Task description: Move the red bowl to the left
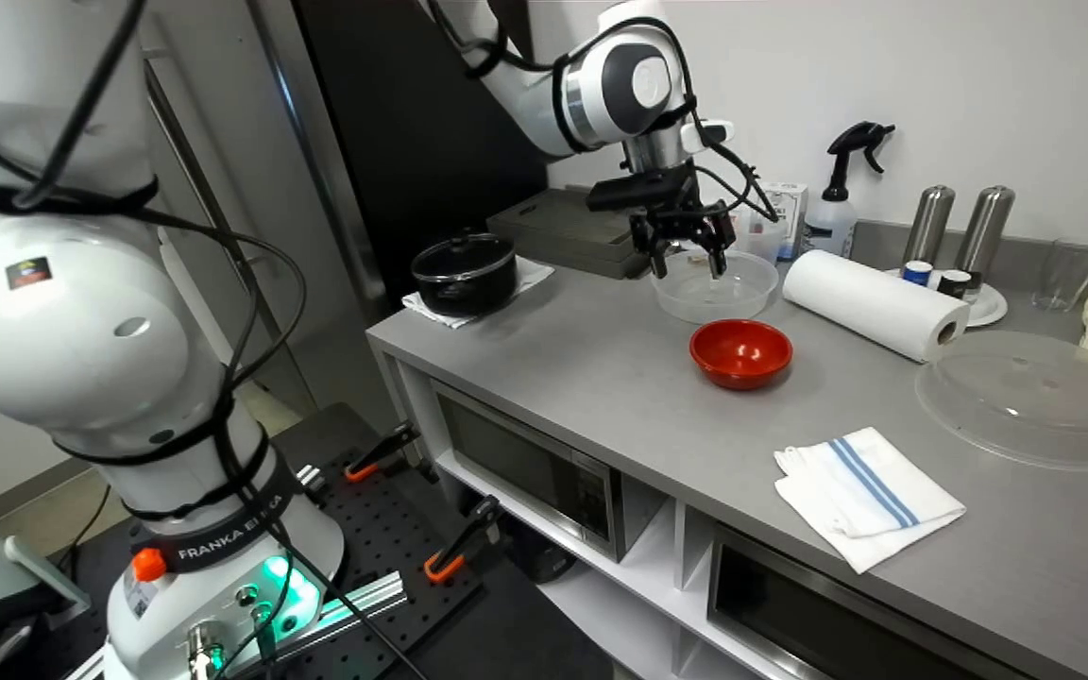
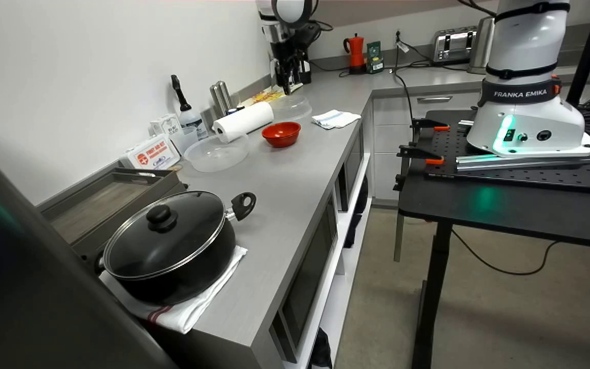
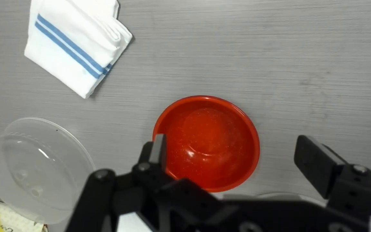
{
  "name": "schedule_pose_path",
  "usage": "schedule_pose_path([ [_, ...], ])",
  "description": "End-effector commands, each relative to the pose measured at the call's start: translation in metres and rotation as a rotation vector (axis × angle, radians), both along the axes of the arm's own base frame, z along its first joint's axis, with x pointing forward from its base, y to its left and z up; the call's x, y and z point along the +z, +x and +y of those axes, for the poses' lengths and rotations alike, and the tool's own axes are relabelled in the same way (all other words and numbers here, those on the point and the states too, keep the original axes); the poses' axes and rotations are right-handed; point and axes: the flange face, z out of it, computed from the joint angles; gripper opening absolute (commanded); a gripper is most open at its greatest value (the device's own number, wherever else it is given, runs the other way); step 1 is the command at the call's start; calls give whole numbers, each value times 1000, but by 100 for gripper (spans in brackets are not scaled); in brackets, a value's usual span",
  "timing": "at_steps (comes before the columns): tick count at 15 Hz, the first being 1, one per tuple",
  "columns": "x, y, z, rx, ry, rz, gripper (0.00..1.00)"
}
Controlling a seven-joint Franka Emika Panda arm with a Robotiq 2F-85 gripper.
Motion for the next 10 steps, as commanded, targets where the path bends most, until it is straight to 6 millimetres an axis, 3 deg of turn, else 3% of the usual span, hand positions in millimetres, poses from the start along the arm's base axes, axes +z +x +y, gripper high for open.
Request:
schedule_pose_path([
  [1, -38, 34, 8, 45, -72, 21, 100],
  [6, -72, 69, 21, 111, -99, 39, 100],
  [10, -92, 98, 19, 105, -91, 32, 100],
])
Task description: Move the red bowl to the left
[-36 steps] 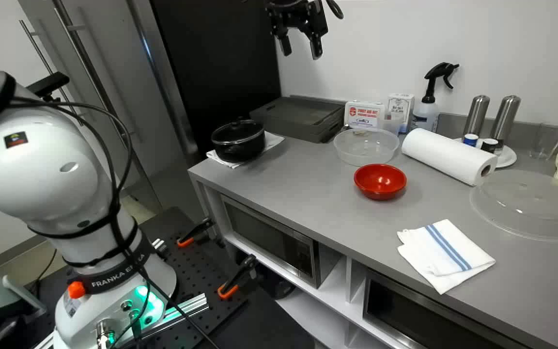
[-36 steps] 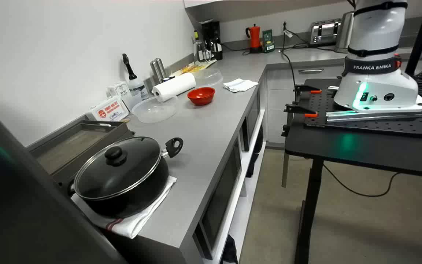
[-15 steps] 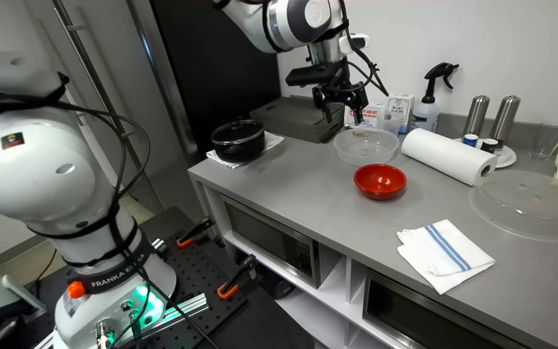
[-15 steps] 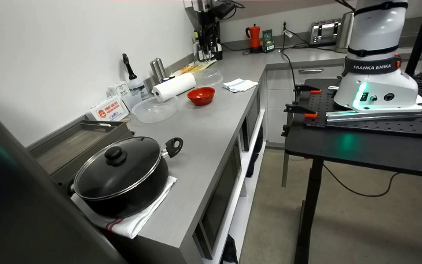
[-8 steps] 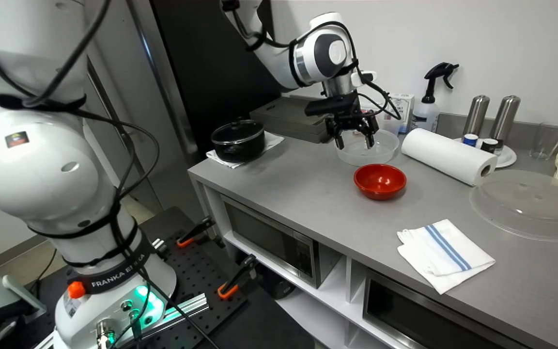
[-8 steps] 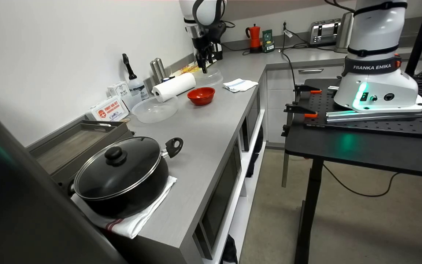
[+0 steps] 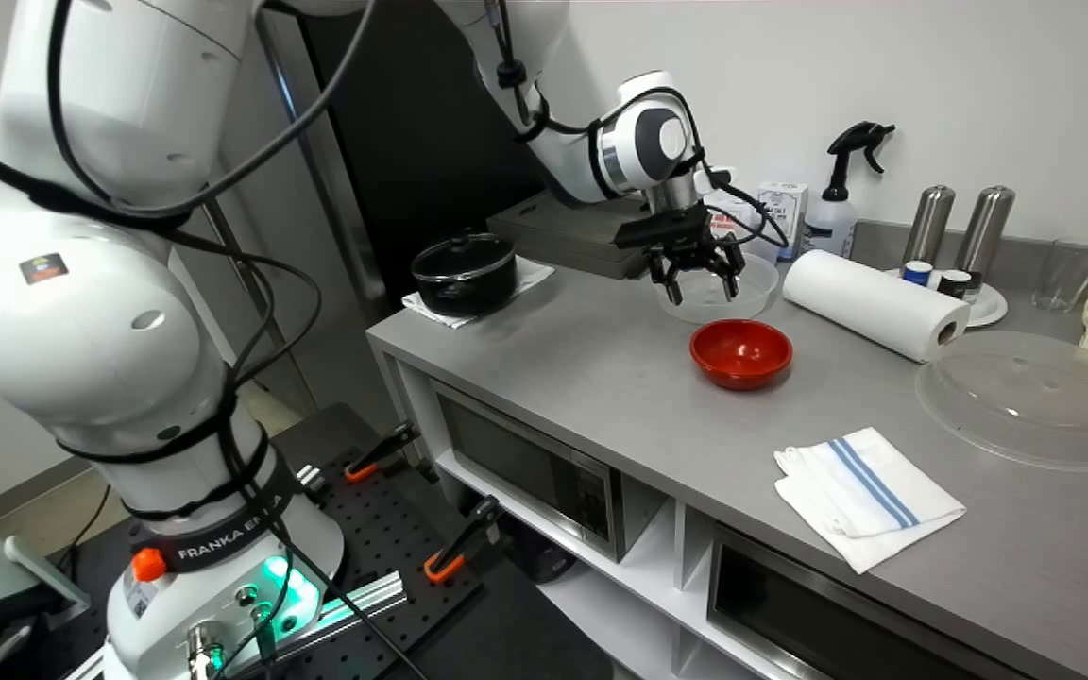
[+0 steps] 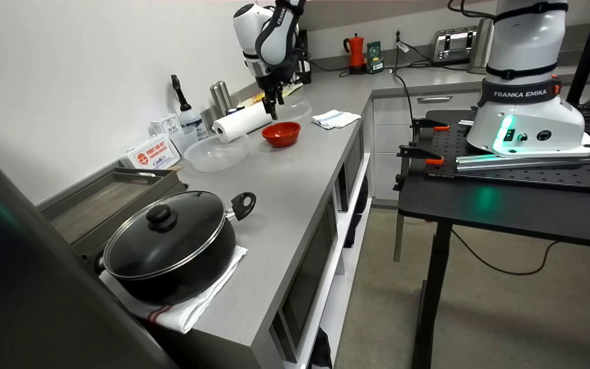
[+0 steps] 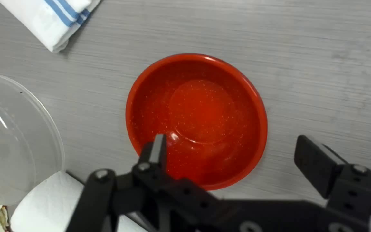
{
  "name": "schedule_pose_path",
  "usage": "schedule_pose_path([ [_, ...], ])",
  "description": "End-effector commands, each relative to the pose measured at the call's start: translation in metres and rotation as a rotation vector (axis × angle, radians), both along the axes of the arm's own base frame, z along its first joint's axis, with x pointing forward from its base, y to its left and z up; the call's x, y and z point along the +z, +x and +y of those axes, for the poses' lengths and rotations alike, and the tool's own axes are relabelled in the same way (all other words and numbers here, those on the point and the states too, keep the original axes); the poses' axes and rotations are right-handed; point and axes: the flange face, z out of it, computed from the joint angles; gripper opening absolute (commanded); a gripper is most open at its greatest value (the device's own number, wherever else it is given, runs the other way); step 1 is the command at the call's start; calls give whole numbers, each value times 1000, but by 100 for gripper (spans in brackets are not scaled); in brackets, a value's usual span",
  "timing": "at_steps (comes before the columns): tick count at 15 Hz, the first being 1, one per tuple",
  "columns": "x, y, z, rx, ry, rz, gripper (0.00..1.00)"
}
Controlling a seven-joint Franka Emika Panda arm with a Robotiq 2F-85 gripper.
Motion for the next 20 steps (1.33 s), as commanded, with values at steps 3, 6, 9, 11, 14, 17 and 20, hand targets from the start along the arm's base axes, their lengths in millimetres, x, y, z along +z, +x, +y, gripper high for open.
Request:
schedule_pose_path([
  [3, -29, 45, -11, -14, -3, 6, 100],
  [6, -47, 56, -16, -32, 11, 33, 100],
  [9, -61, 64, -13, -33, 19, 59, 100],
  [11, -63, 68, -8, -23, 23, 66, 100],
  [14, -62, 73, 2, -2, 28, 59, 100],
  [17, -66, 75, 6, 5, 33, 63, 100],
  [20, -75, 75, 4, -4, 39, 82, 100],
])
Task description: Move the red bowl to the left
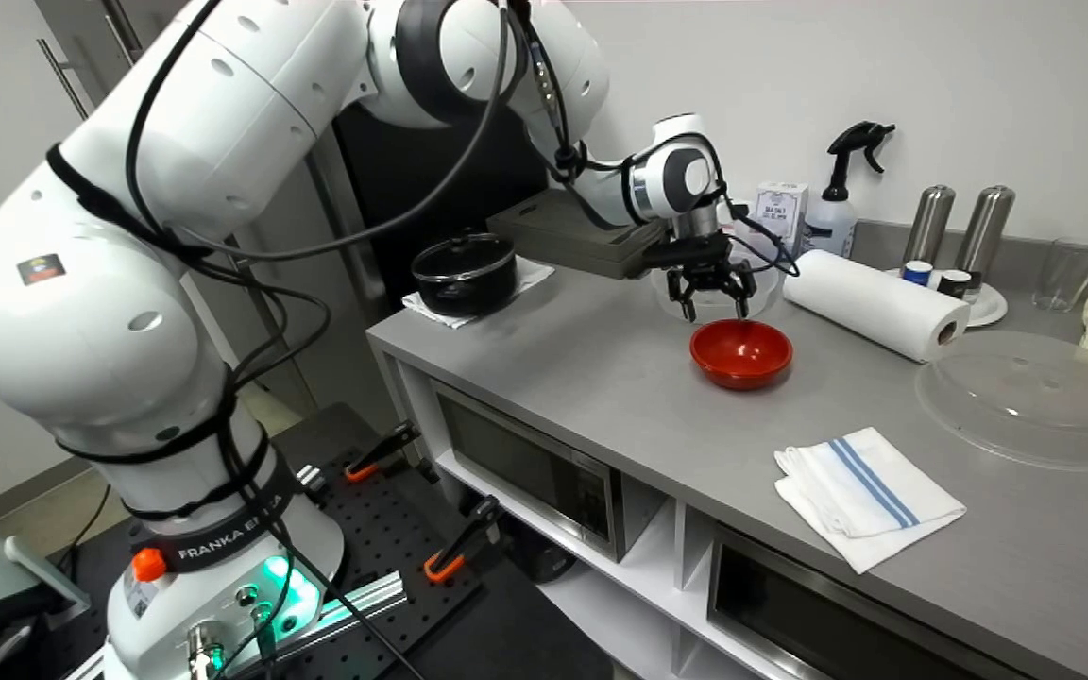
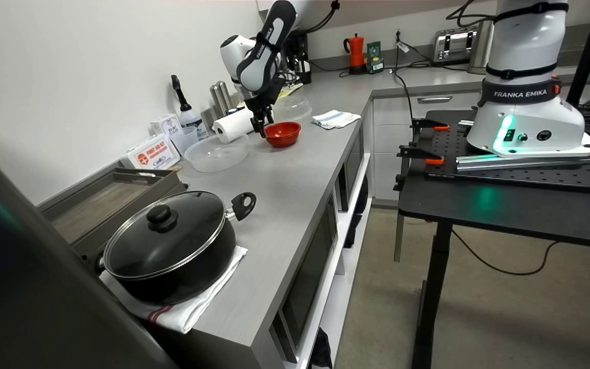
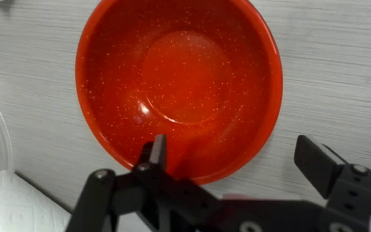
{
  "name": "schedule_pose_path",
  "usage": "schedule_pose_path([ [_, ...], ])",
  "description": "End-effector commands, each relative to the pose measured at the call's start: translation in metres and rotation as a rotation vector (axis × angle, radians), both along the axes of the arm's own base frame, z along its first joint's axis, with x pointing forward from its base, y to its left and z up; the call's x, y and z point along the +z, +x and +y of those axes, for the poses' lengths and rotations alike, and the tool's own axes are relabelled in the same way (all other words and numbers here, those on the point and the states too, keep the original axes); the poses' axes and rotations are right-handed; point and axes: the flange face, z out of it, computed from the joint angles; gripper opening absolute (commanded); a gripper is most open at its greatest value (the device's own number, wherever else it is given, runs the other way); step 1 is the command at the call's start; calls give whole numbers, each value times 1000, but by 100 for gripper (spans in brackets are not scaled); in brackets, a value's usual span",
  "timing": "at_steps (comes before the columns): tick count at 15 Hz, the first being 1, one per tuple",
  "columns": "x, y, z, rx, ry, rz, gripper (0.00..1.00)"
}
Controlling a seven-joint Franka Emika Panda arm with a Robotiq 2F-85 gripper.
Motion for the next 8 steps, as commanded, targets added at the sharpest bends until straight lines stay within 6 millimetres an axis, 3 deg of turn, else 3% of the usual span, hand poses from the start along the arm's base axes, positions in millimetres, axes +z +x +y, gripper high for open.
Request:
schedule_pose_path([
  [1, -12, 5, -1, 3, 15, 34, 100],
  [8, -27, 2, -3, 3, 27, 63, 99],
])
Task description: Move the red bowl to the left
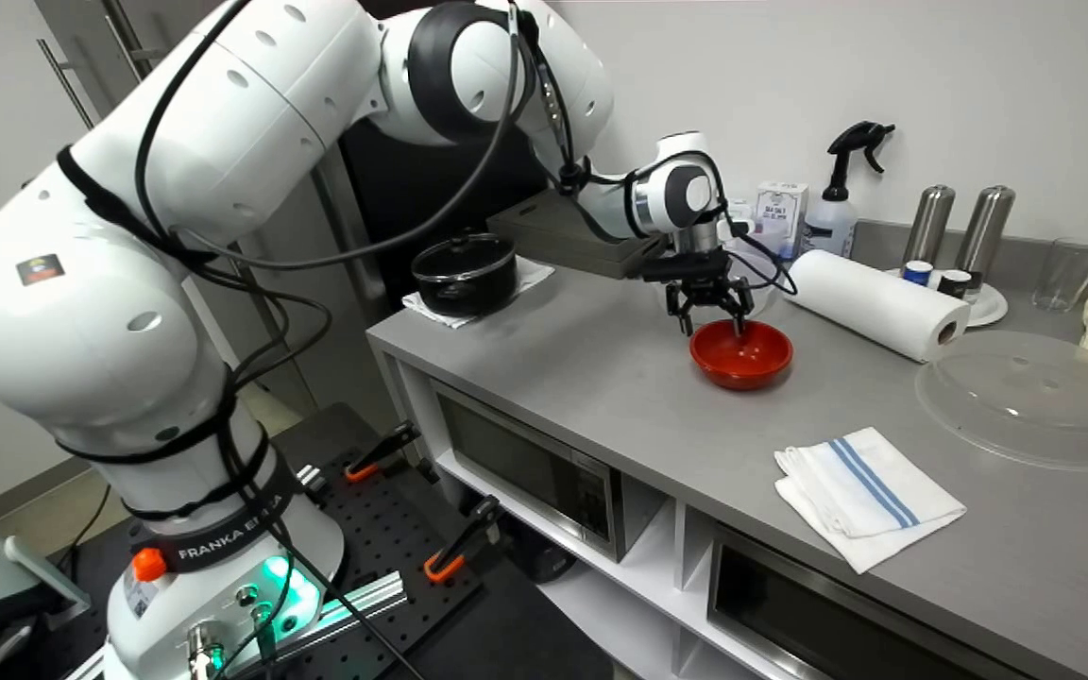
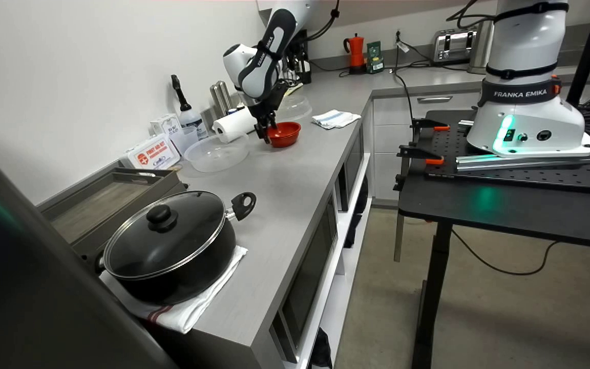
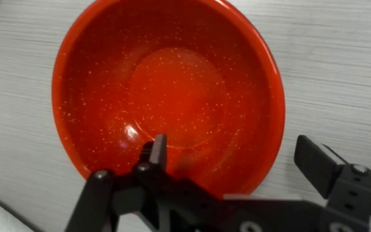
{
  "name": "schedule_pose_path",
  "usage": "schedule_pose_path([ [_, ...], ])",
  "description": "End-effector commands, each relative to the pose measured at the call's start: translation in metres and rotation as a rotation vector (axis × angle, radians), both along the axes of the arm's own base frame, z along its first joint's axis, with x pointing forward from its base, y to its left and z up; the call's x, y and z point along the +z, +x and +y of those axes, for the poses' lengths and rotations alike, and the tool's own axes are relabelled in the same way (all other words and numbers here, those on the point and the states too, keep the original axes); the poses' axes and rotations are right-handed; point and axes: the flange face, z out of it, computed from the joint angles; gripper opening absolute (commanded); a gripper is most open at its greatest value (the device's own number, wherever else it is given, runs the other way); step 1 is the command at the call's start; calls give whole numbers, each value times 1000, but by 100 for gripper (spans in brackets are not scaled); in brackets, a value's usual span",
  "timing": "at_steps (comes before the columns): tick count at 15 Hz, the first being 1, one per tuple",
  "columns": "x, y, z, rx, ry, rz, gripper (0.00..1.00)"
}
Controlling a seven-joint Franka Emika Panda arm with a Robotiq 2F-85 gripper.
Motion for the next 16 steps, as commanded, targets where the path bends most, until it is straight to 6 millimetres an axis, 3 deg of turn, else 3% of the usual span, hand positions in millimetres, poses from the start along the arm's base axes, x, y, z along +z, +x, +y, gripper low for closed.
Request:
schedule_pose_path([
  [1, -1, 6, 1, 10, 19, 16, 79],
  [2, -1, 6, 2, 12, 19, 16, 82],
  [6, 0, 7, 3, 19, 22, 15, 46],
  [7, 1, 7, 4, 20, 23, 15, 47],
  [8, 1, 7, 4, 21, 24, 14, 36],
  [9, 1, 7, 5, 22, 25, 14, 33],
  [10, 1, 7, 6, 23, 26, 14, 22],
  [11, 0, 7, 8, 25, 23, 14, 19],
  [13, -1, 6, 11, 30, 21, 16, 25],
  [16, -2, 5, 19, 43, 16, 19, 8],
])
